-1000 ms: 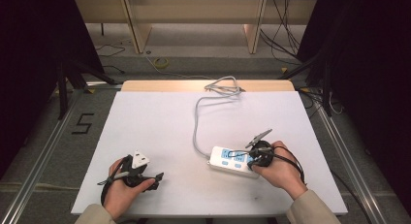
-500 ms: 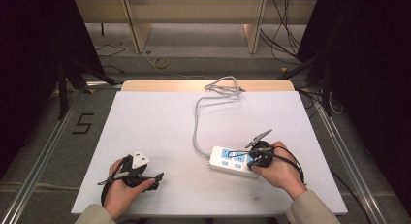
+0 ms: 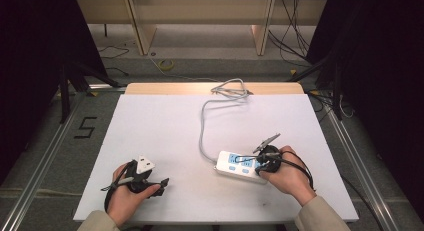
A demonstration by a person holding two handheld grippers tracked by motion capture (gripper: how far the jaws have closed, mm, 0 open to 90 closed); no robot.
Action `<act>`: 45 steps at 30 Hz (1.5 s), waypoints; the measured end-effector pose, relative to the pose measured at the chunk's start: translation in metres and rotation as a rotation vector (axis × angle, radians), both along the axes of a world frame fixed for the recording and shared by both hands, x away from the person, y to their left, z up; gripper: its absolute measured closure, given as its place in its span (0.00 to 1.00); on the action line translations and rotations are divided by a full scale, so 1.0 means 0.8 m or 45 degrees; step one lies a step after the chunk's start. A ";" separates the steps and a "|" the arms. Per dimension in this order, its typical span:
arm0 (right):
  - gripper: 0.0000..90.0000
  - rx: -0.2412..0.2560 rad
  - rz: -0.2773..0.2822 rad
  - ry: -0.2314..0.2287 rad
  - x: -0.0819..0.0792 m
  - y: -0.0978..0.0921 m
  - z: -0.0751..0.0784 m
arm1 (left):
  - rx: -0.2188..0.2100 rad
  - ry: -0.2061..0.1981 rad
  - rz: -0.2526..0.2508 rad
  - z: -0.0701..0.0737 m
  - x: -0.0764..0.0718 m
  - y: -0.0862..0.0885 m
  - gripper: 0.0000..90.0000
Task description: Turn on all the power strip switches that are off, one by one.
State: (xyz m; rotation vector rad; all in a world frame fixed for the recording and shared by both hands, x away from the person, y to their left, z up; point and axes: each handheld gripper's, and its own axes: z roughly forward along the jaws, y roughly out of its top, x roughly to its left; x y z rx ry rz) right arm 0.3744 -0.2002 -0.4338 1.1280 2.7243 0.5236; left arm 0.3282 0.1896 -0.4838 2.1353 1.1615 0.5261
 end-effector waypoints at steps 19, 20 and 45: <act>1.00 0.021 0.027 -0.009 0.001 0.006 -0.003 | 0.002 0.005 -0.002 0.000 0.001 0.002 0.18; 1.00 0.024 0.026 -0.008 0.001 0.006 -0.003 | 0.000 0.004 -0.003 0.000 0.000 0.002 0.18; 0.93 0.165 0.047 -0.134 -0.005 -0.010 0.004 | -0.002 0.003 -0.001 0.000 0.000 0.001 0.18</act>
